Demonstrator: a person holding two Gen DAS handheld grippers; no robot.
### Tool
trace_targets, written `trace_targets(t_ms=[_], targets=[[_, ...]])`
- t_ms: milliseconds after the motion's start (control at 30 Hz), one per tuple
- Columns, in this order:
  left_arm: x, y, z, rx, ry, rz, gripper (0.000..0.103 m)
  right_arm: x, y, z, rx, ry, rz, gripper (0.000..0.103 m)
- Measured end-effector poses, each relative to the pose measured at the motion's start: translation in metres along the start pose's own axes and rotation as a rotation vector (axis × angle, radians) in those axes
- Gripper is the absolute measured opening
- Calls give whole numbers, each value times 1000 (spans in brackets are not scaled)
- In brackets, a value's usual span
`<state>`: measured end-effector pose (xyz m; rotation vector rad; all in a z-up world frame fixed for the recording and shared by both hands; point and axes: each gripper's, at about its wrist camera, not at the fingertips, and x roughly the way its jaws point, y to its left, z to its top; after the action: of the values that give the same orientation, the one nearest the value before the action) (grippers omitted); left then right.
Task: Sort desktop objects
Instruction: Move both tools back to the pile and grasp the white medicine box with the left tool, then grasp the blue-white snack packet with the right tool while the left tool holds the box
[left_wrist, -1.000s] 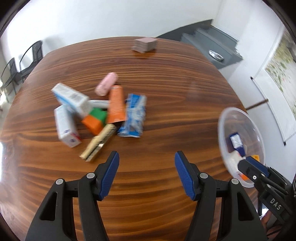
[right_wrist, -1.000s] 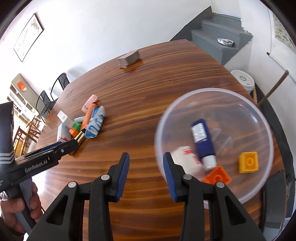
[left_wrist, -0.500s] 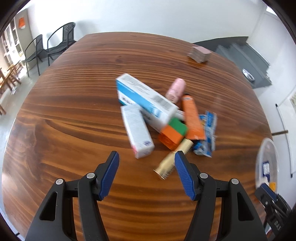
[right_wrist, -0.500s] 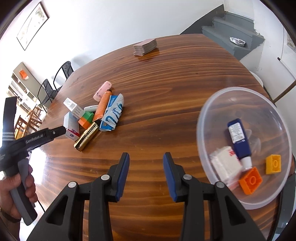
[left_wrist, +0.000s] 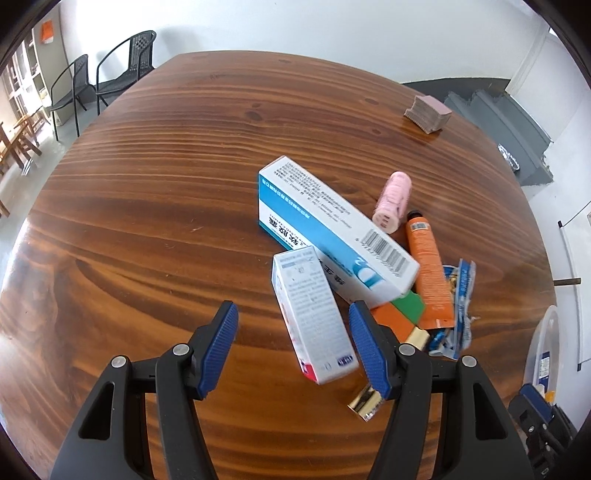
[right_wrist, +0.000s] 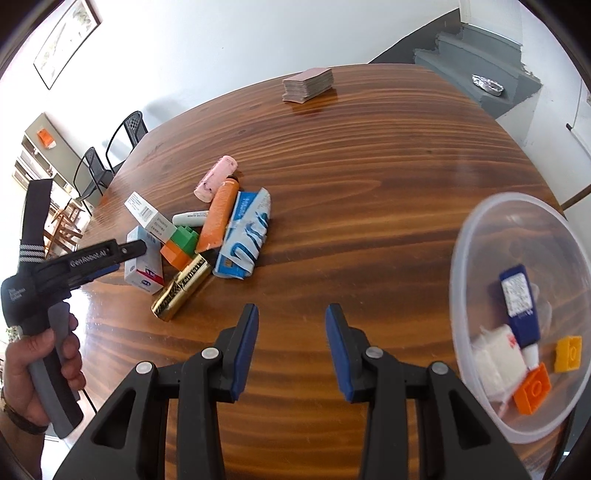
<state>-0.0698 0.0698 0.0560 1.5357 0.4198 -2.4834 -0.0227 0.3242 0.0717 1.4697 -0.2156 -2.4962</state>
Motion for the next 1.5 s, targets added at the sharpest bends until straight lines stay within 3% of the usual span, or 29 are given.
trace_targets(t_ms=[200, 267, 333, 767, 1133, 1333, 1433, 1467, 1500], targets=[[11, 6, 2, 5, 18, -20, 65, 17, 19, 18, -25, -3, 17, 42], [14, 5, 2, 24, 24, -24, 52, 23, 25, 24, -28, -2, 22, 42], [18, 6, 0, 38, 38, -36, 30, 31, 30, 29, -37, -2, 21, 42], [7, 28, -14, 44, 22, -24, 28, 78, 43, 53, -43, 52, 11, 42], [3, 35, -18, 42, 27, -5, 28, 101, 60, 69, -124, 62, -34, 44], [-5, 36, -21, 42, 25, -8, 28, 113, 60, 73, -139, 75, -62, 60], [-6, 35, -23, 30, 23, -9, 28, 115, 60, 76, -149, 70, -73, 60], [-6, 35, -24, 26, 25, -11, 28, 115, 60, 76, -150, 71, -76, 56], [-6, 34, -26, 23, 27, -11, 28, 115, 62, 75, -161, 73, -79, 44]])
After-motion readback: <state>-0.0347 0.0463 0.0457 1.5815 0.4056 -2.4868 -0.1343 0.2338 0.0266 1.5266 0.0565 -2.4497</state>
